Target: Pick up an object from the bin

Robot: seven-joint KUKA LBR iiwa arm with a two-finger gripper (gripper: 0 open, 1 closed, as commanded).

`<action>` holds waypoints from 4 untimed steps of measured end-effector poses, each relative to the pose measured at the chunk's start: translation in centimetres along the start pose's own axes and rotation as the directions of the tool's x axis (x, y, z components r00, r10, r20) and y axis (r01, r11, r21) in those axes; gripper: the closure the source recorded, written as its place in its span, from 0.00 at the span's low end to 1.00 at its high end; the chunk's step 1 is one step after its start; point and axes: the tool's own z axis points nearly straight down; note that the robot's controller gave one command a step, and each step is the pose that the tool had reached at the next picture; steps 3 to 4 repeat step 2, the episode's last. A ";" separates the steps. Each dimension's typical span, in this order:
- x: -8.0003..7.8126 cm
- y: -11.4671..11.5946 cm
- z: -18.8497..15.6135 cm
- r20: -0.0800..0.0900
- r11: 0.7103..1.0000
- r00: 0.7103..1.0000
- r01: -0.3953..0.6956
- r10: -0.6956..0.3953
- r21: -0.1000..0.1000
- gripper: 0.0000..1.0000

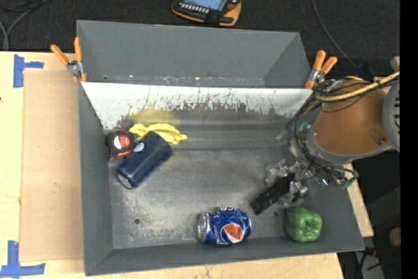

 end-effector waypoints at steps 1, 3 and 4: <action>0.4 1.0 -7.4 -0.004 0.973 0.973 -0.229 0.229 0.000 1.00; -1.1 0.8 -10.5 -0.002 0.998 0.998 -0.060 0.060 -0.001 1.00; -1.1 0.8 -10.5 -0.002 0.998 0.998 -0.060 0.060 -0.001 1.00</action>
Offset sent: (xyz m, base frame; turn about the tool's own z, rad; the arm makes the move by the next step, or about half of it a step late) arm 0.0108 0.0111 0.1143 -0.0714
